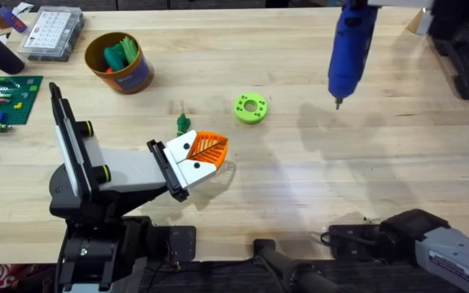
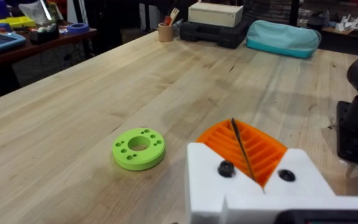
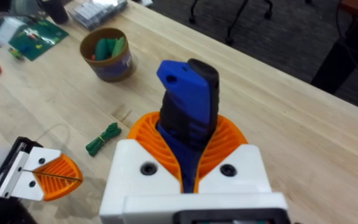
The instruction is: Pick up the gripper from the table and insert it into the empty holder that is missing its gripper. Then pick up a screw, insert it into the mounting hole, and use the screwdriver to tighten it. Finally, clean up the table by picking up the vegetable and placing it into the bucket.
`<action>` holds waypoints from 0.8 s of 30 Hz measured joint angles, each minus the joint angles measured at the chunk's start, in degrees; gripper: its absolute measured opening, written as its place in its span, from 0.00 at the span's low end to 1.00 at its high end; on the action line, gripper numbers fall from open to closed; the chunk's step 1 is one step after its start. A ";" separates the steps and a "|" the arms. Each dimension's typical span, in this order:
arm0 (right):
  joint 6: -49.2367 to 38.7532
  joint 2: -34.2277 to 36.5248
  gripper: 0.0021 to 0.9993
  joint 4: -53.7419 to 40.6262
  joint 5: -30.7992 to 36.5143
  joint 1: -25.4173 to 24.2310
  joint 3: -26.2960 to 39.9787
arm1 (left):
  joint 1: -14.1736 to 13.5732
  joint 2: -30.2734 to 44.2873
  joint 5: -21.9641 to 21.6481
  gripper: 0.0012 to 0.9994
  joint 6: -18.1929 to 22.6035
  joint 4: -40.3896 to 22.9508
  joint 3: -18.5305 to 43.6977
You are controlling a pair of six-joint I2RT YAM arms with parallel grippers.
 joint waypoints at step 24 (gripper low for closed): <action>1.63 5.61 0.06 26.90 -19.43 0.23 -0.90 | 0.00 0.00 0.00 0.02 -0.03 -0.02 0.00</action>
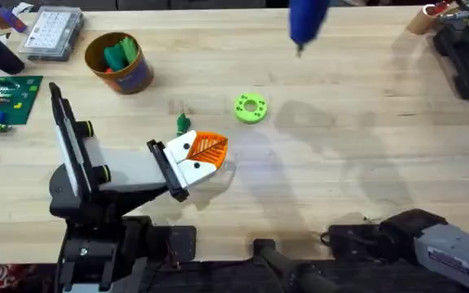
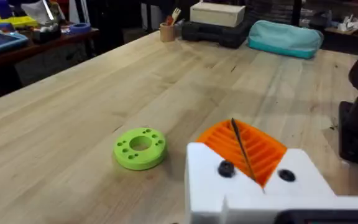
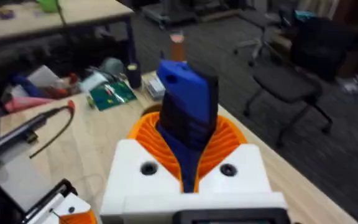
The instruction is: Pick up the gripper from the table and insert it into the empty holder that is missing its gripper. Then pick up a screw, insert it into the mounting hole, and use the screwdriver to tighten it. Finally, clean up the table by picking up the vegetable and placing it into the bucket.
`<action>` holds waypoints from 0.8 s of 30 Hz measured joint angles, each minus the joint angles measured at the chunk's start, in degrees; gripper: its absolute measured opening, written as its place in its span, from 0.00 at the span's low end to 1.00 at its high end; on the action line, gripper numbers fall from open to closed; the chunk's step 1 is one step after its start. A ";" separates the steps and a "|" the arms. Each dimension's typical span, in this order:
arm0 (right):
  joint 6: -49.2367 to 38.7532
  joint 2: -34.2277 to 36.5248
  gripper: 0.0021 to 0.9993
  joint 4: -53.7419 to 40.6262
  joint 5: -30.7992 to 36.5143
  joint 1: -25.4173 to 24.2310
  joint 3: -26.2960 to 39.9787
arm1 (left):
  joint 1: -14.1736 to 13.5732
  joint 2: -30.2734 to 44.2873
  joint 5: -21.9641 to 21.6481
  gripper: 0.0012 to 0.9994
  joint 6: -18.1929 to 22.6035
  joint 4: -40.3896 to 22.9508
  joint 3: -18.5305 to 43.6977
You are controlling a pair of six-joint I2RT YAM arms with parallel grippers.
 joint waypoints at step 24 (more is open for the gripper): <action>33.21 17.33 0.06 55.17 -28.85 4.74 3.38 | 0.00 -0.01 -0.48 0.02 0.00 0.02 0.00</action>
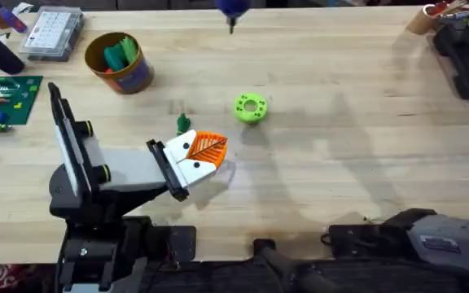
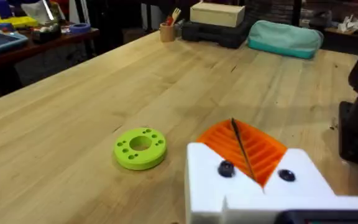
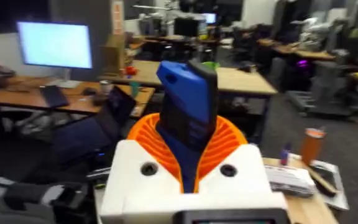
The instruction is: Pick up the gripper from the table and insert it into the empty holder that is missing its gripper. Then pick up a screw, insert it into the mounting hole, and use the screwdriver to tighten it. Finally, clean up the table by picking up the vegetable and placing it into the bucket.
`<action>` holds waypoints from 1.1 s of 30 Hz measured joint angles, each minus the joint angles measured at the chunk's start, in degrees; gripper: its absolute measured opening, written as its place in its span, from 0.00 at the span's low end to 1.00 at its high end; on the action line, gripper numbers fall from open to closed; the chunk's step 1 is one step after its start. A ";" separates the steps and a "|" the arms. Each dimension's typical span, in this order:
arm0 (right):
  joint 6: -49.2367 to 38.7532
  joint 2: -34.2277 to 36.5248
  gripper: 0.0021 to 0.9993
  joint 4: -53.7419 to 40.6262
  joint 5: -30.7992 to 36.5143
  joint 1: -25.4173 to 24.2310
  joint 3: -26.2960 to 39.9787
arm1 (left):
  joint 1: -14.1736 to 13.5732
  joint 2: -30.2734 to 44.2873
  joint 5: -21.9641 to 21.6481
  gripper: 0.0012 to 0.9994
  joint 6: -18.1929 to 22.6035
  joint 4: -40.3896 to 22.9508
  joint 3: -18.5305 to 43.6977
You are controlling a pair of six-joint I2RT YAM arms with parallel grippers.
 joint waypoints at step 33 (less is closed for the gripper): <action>1.68 4.16 0.07 3.36 -3.76 14.11 2.54 | 0.00 0.01 0.00 0.02 0.00 0.00 0.00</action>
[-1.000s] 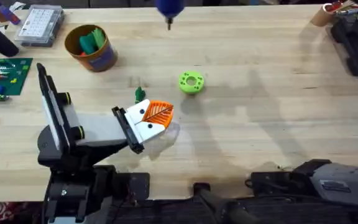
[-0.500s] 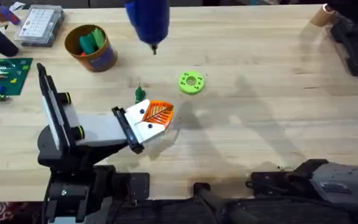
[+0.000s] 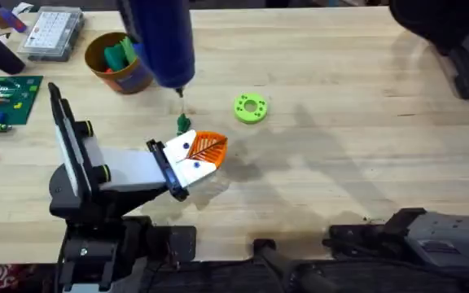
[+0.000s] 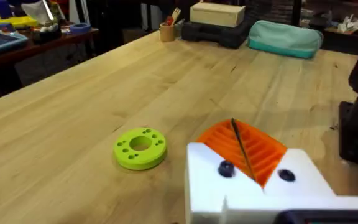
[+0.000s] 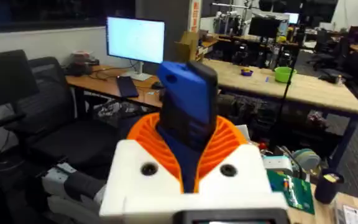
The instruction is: Pick up the gripper from the table and insert it into the empty holder that is missing its gripper. Then pick up a screw, insert it into the mounting hole, and use the screwdriver to tighten it. Finally, clean up the table by picking up the vegetable and placing it into the bucket.
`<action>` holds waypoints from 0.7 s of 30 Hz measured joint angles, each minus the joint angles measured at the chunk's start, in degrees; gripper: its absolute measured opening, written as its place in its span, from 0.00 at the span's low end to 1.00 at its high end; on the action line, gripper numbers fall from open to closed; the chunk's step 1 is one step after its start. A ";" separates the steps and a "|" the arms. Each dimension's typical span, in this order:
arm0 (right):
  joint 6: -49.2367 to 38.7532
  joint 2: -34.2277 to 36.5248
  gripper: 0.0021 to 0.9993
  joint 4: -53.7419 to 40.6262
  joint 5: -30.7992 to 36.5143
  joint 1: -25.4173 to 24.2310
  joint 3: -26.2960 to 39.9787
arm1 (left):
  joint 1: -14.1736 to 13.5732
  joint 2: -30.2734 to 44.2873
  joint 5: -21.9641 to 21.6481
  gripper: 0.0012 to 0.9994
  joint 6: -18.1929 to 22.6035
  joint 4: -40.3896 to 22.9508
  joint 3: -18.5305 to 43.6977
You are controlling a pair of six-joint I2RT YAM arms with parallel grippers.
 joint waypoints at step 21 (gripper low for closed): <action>-2.93 3.72 0.07 0.03 -1.87 0.71 0.07 | 0.00 0.00 0.00 0.02 0.00 -0.02 0.00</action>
